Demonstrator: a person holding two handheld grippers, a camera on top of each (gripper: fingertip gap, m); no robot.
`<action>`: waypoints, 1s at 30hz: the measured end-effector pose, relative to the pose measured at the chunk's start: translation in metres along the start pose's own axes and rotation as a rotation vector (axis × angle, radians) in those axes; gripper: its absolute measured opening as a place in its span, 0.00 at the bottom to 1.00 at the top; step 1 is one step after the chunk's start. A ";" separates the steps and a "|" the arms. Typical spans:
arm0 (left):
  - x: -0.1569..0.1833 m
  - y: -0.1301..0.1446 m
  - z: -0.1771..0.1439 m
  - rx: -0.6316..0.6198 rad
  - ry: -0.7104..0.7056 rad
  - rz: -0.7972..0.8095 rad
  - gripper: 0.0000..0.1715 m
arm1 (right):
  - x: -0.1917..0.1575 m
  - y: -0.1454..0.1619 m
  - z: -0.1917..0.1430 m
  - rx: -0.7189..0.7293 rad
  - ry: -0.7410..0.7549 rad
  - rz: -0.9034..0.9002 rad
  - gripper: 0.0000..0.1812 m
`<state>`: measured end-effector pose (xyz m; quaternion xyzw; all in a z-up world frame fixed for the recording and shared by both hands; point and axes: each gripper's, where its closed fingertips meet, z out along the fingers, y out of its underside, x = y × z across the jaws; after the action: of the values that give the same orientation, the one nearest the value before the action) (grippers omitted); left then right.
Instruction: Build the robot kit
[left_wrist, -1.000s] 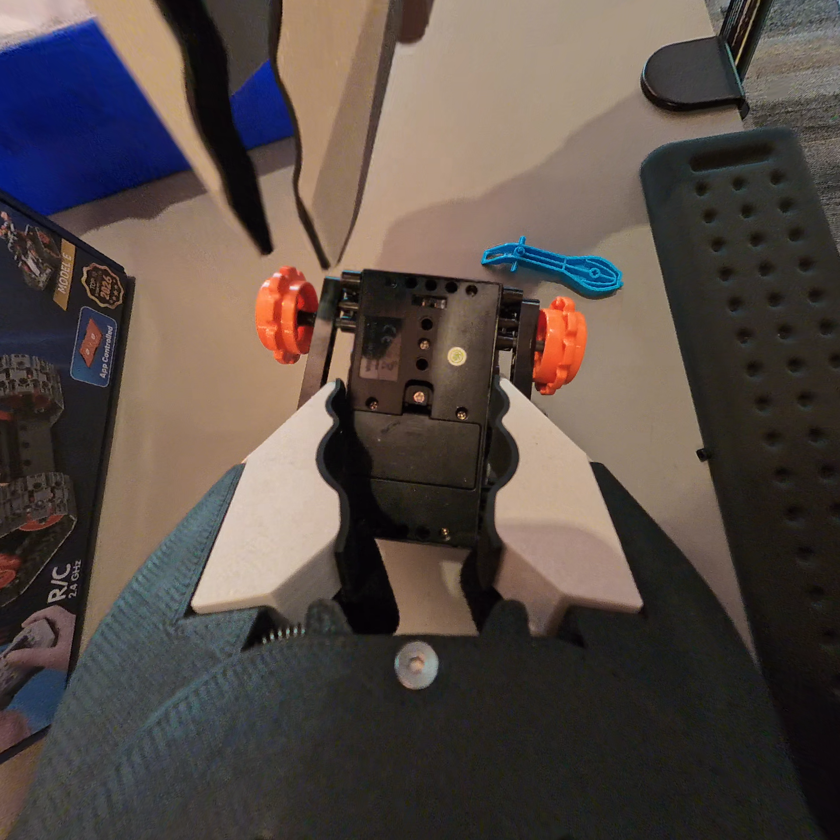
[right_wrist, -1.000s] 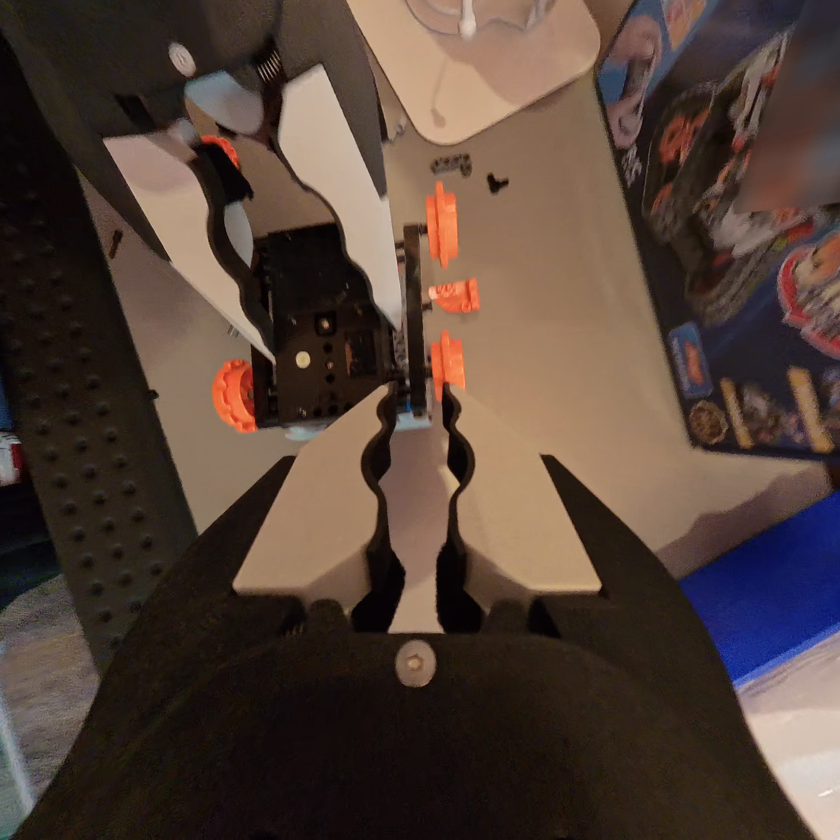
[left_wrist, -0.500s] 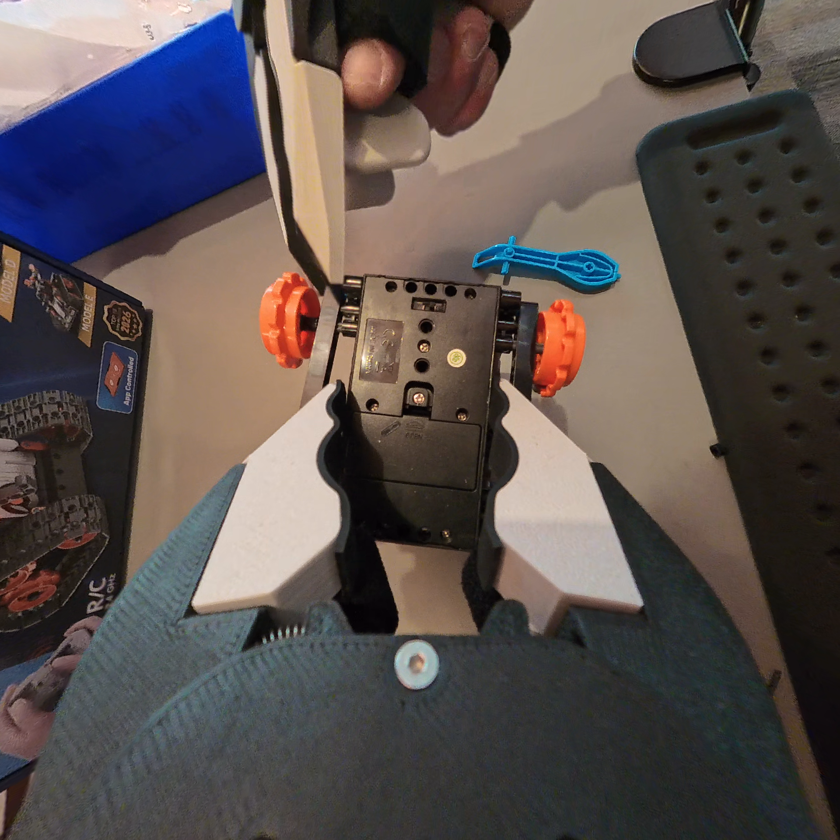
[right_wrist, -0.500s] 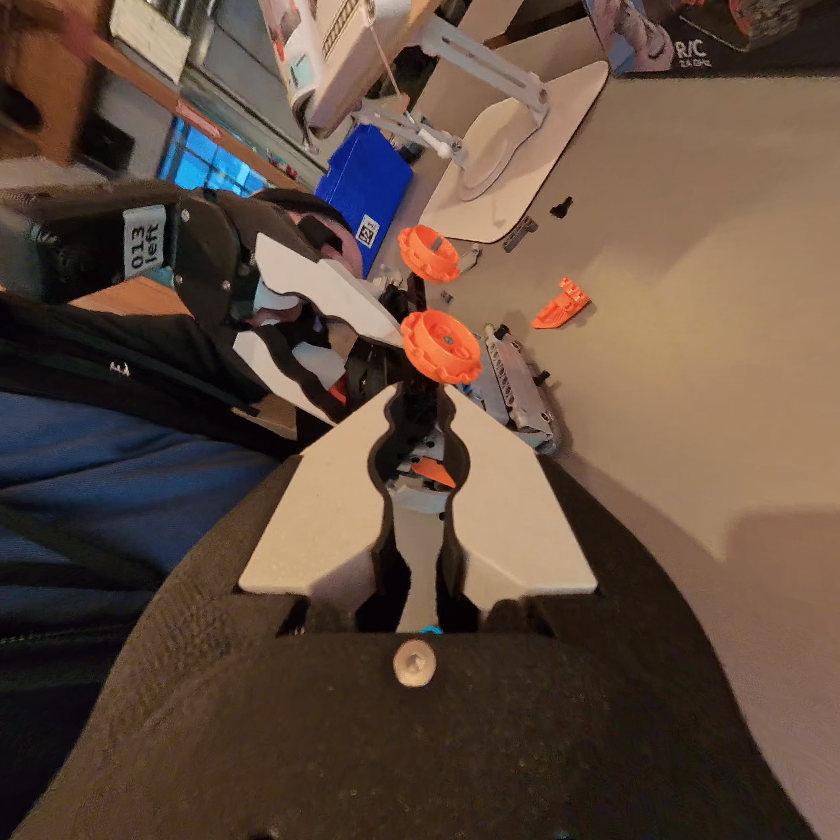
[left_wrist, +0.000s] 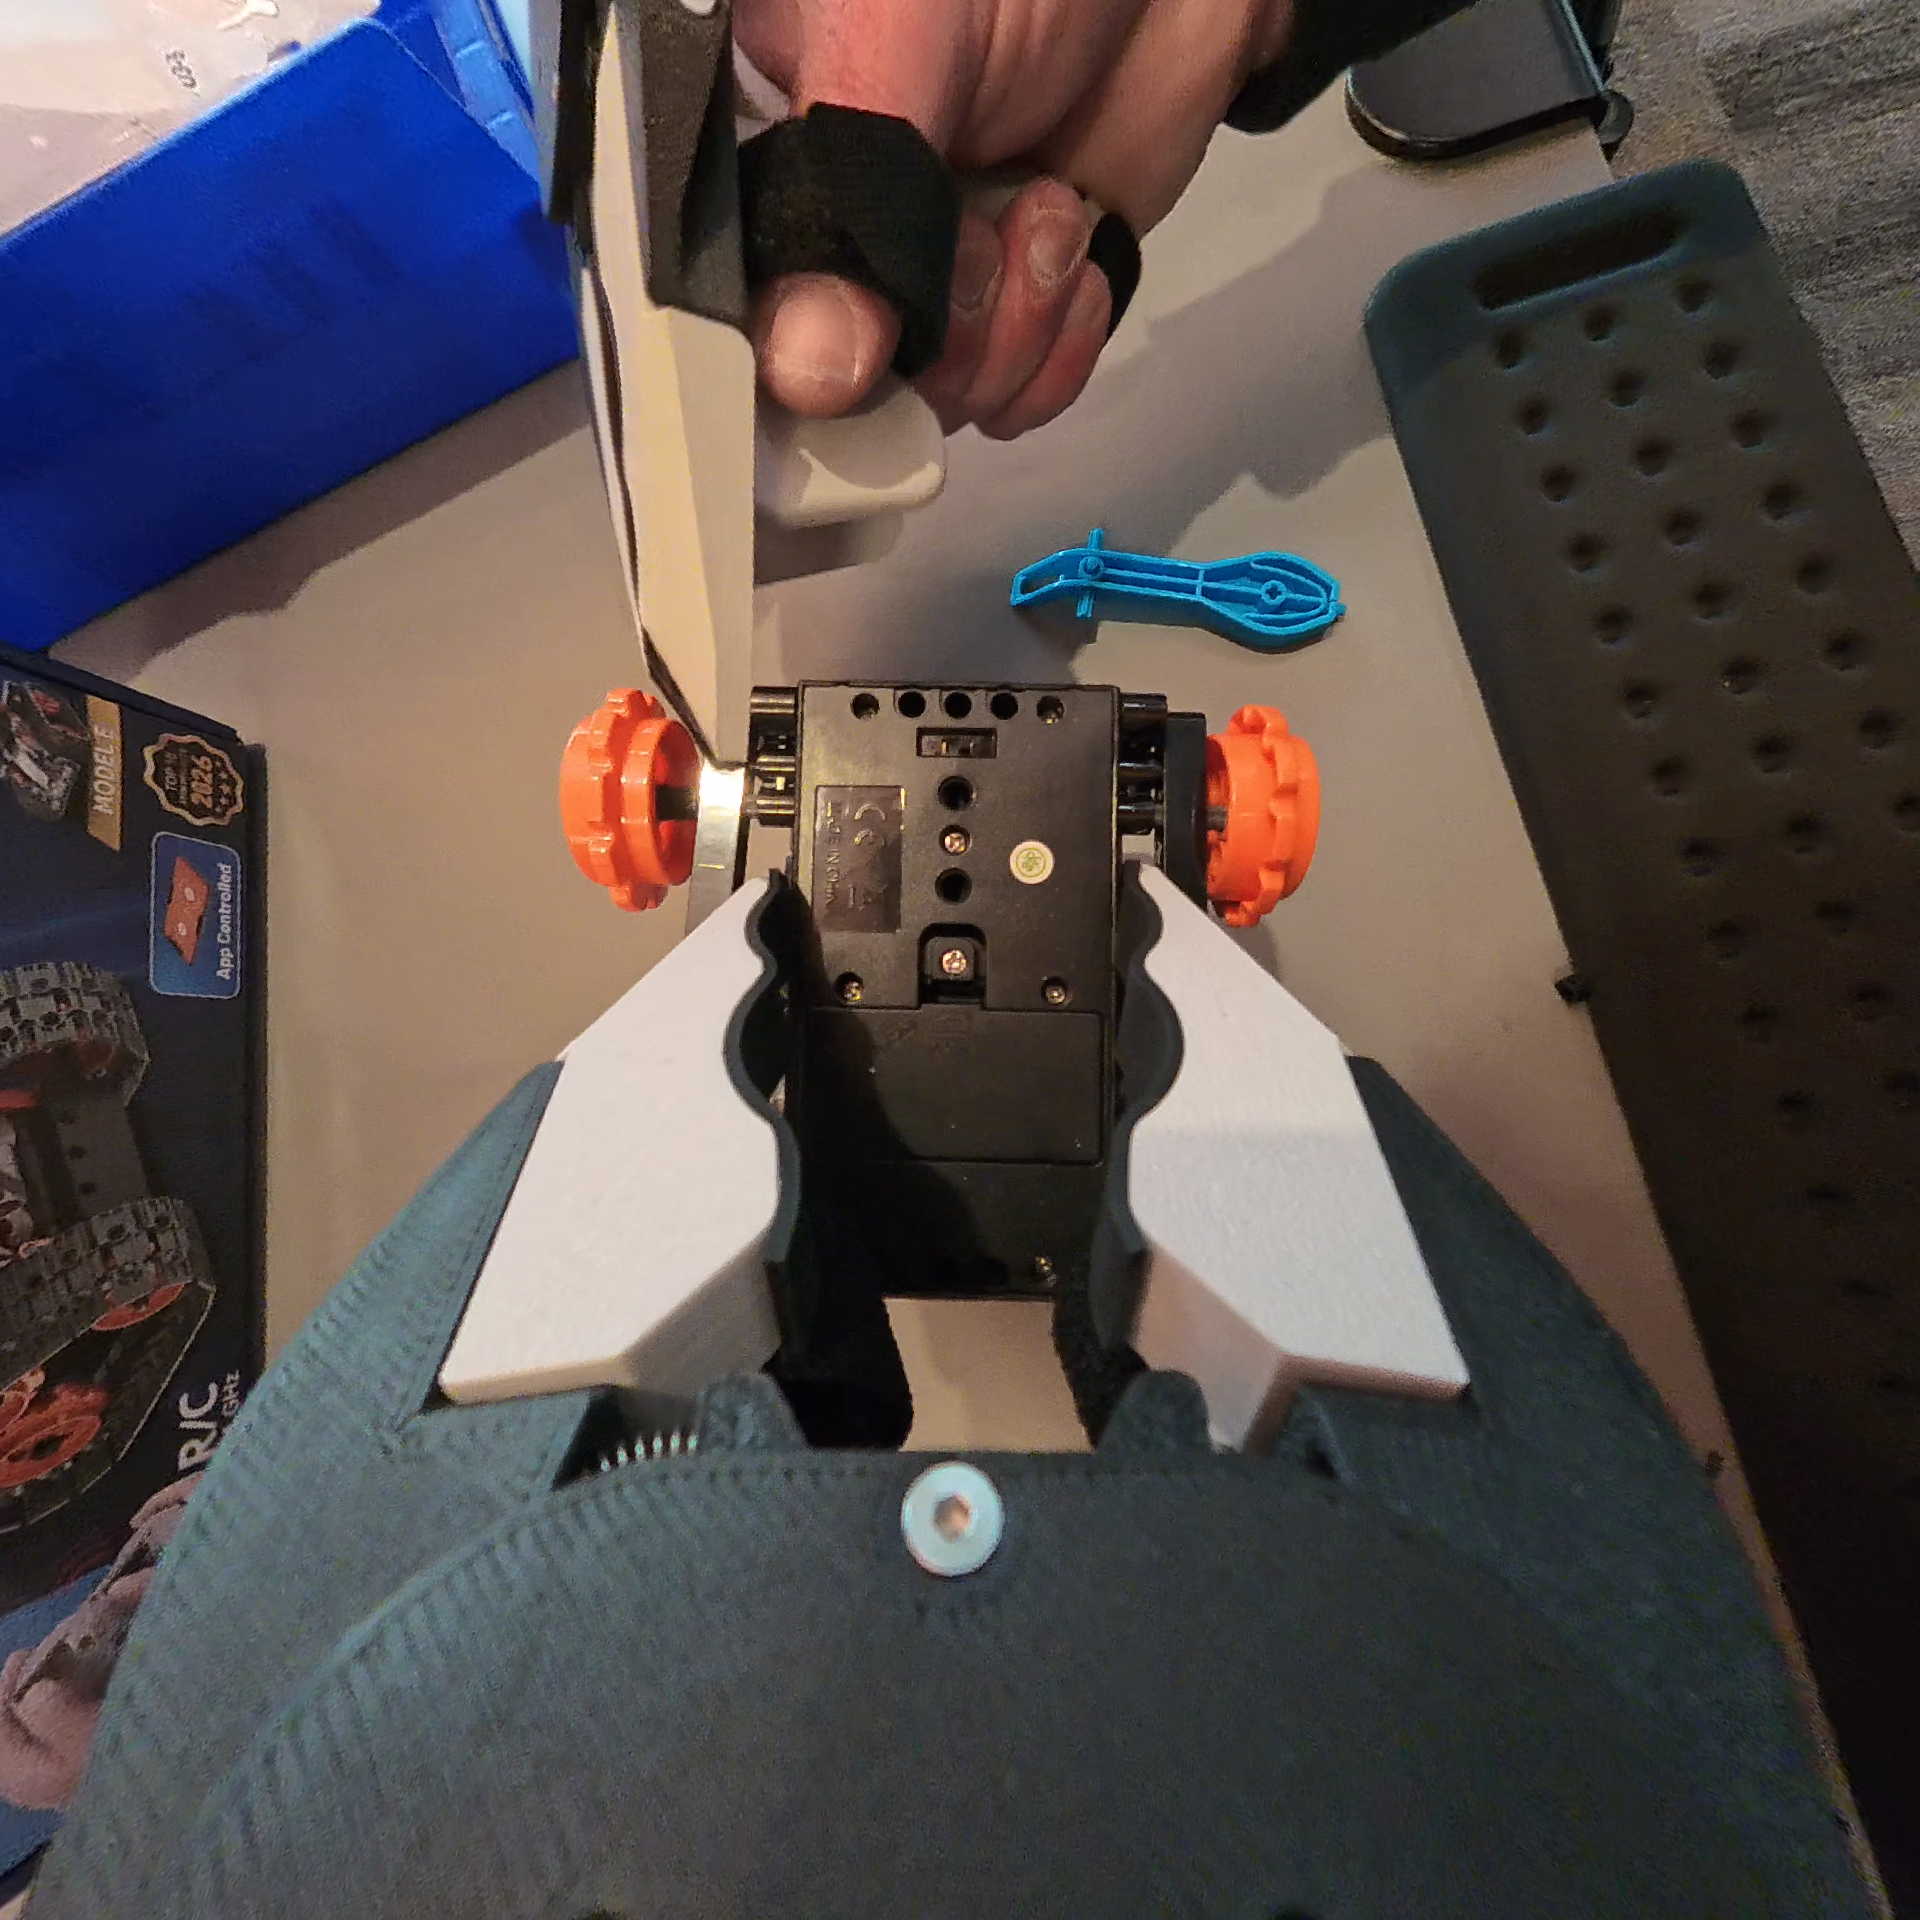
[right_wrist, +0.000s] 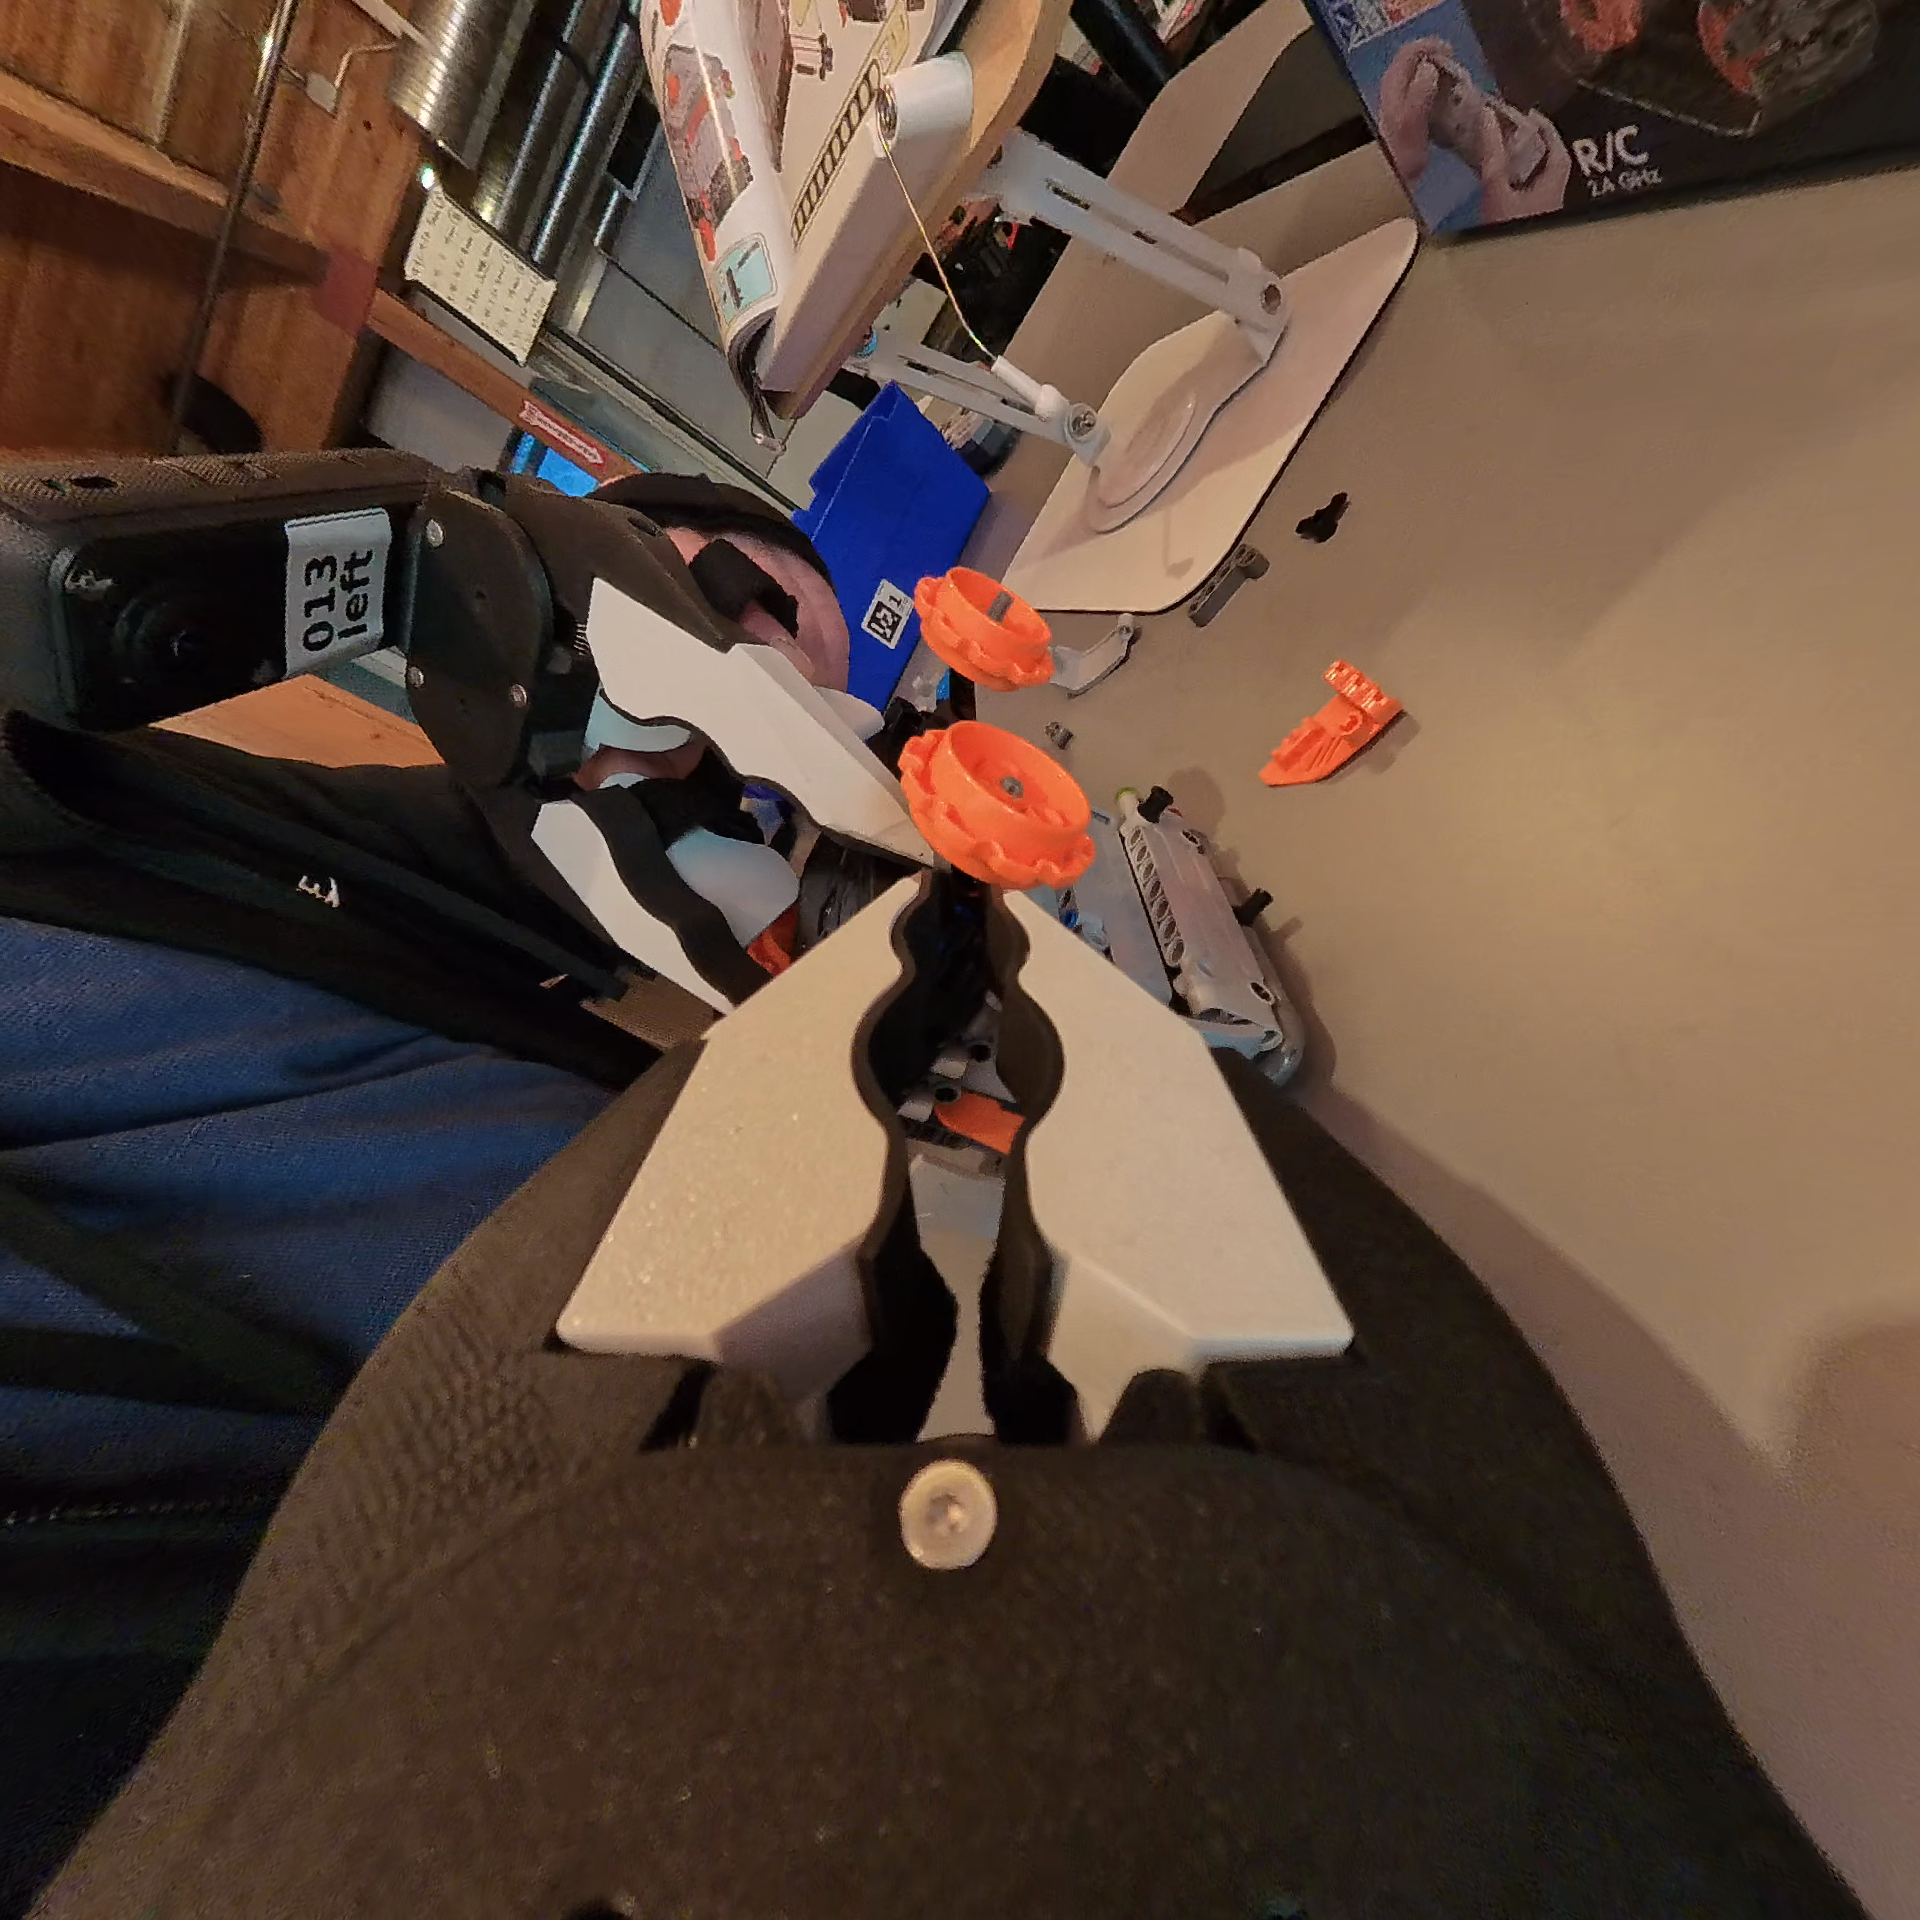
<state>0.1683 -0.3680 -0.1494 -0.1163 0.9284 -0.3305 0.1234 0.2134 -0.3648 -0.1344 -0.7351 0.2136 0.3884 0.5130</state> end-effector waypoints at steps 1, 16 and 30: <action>0.000 0.000 0.000 0.003 -0.001 0.003 0.36 | 0.000 0.000 0.000 0.000 -0.004 -0.004 0.02; -0.006 0.001 0.000 0.016 -0.017 -0.007 0.36 | 0.006 -0.011 0.002 0.113 0.038 -0.040 0.01; -0.003 -0.004 0.003 0.012 -0.039 0.014 0.36 | -0.002 -0.003 -0.004 0.061 -0.010 0.045 0.06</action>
<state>0.1725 -0.3717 -0.1487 -0.1157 0.9247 -0.3328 0.1446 0.2161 -0.3674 -0.1303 -0.7121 0.2392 0.3968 0.5275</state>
